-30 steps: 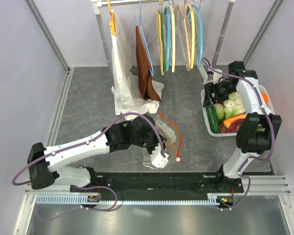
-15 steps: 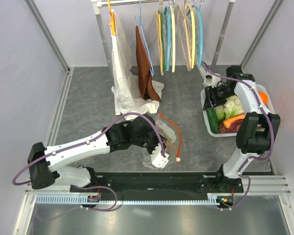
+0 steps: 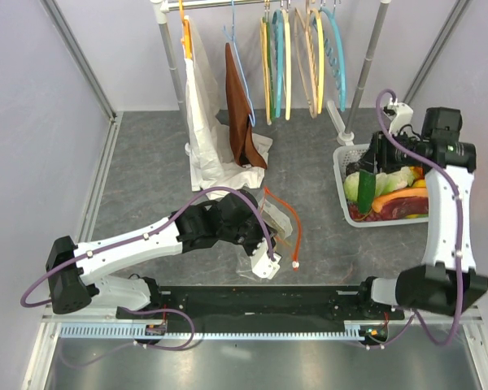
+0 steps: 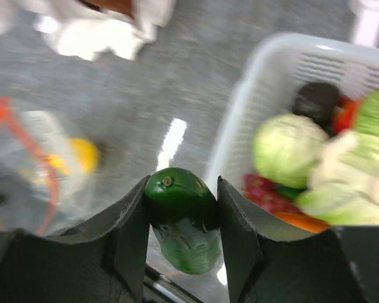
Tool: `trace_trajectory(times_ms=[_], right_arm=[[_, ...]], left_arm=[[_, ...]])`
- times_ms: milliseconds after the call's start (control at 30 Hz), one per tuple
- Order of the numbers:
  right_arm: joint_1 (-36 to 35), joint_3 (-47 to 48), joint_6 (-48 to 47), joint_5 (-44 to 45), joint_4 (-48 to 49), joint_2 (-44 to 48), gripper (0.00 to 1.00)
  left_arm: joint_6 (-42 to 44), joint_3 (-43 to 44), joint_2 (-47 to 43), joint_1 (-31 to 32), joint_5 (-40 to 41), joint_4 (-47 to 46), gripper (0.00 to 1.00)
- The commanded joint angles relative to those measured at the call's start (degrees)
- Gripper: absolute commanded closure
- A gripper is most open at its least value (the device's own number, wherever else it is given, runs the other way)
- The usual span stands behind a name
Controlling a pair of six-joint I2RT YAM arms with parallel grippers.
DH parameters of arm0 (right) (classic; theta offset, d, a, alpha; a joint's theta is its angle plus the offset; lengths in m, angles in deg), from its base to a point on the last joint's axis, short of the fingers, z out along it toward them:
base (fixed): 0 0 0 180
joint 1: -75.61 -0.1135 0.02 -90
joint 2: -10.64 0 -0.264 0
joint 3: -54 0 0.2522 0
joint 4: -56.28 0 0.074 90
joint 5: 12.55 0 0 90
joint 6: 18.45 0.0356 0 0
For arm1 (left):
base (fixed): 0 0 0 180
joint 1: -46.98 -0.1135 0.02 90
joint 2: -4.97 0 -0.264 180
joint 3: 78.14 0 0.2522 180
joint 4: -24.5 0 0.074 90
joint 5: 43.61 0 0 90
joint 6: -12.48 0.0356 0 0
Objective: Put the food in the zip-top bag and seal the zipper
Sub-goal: Pick up the fake vegetable from the bin, then place the fake vegetable in the zipper food storage bag.
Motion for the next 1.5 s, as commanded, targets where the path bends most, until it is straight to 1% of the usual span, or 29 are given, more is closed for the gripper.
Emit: trace_trajectory(times_ms=[0,67,100,133,167,200,233,300,333,400,433,533,633,767,867,900,1000,1167,1300,1433,1467], right_arm=[[-0.5,-3.2,5.9,-14.8,0.8,5.6,0.89],[-0.6,-4.4,9.0,-19.3,3.9,7.2,0.88],[-1.0,-6.5,13.6,-22.5,5.9,7.5,0.87],[-1.4,-7.5,16.1,-23.4,10.5,8.4,0.87],[-2.2,-8.3,17.9,-23.4,12.4,8.7,0.87],[-4.1,-9.9,22.4,-22.8,14.8,9.2,0.87],[-5.1,-10.8,24.7,-22.0,20.0,10.2,0.87],[-8.2,-13.2,30.8,-21.0,26.6,11.2,0.87],[-9.3,-13.8,36.1,-20.1,32.8,11.9,0.87],[-12.8,-13.2,39.8,-18.9,36.7,11.8,0.87],[-13.4,-12.9,42.7,-18.2,39.5,11.6,0.87],[-18.4,-11.7,45.9,-17.8,42.6,11.2,0.86],[-22.6,-12.2,45.6,-15.8,42.4,11.2,0.85],[-27.3,-16.1,42.2,-12.1,40.9,11.5,0.85],[-31.0,-17.2,40.8,-10.5,39.3,10.7,0.85],[-33.0,-17.5,38.9,-8.4,37.8,10.7,0.85],[-35.0,-19.8,37.3,-6.1,37.9,11.5,0.85],[-36.4,-23.0,36.9,-5.2,37.0,11.6,0.84],[-36.8,-23.3,34.8,-1.8,35.5,12.8,0.81],[-37.8,-24.1,36.4,-4.4,35.2,12.9,0.78],[-38.7,-24.6,36.4,-4.5,35.1,13.1,0.72]], left_arm=[[-0.2,0.2,0.1,-0.2,0.0,-0.7,0.98],[-0.8,0.2,0.1,-0.2,0.0,-0.7,0.98],[-0.9,0.3,0.2,-0.2,0.0,-0.9,0.98],[-1.1,0.3,0.2,-0.3,0.0,-0.9,0.98],[-1.2,0.4,0.3,-0.3,0.1,-0.9,0.98],[-1.5,0.5,0.4,-0.3,0.2,-1.0,0.98],[-1.8,0.5,0.4,-0.5,0.3,-1.0,0.98],[-2.8,0.6,0.4,-0.8,0.3,-1.1,0.98],[-2.8,0.5,0.5,-0.9,0.3,-1.2,0.98],[-2.7,0.4,0.3,-1.0,0.5,-1.1,0.98],[-2.8,0.4,0.3,-1.0,0.4,-1.2,0.98],[-2.4,0.9,0.0,-1.2,0.5,-1.1,0.98],[-2.3,1.8,-0.1,-1.3,0.6,-1.1,0.98],[-2.6,2.9,-0.1,-1.3,0.9,-1.1,0.98],[-2.5,3.0,-0.2,-1.4,1.4,-1.1,0.98],[-2.5,3.0,-0.2,-1.4,1.5,-1.1,0.98],[-2.4,3.2,-0.4,-1.5,1.6,-1.2,0.98],[-2.2,4.2,-0.1,-2.1,2.2,-1.1,0.98],[-2.0,4.6,-0.4,-2.4,1.8,-1.1,0.98],[-1.6,5.1,-0.2,-2.4,2.2,-1.1,0.98],[-1.5,5.2,-0.2,-2.4,2.2,-1.1,0.98]])
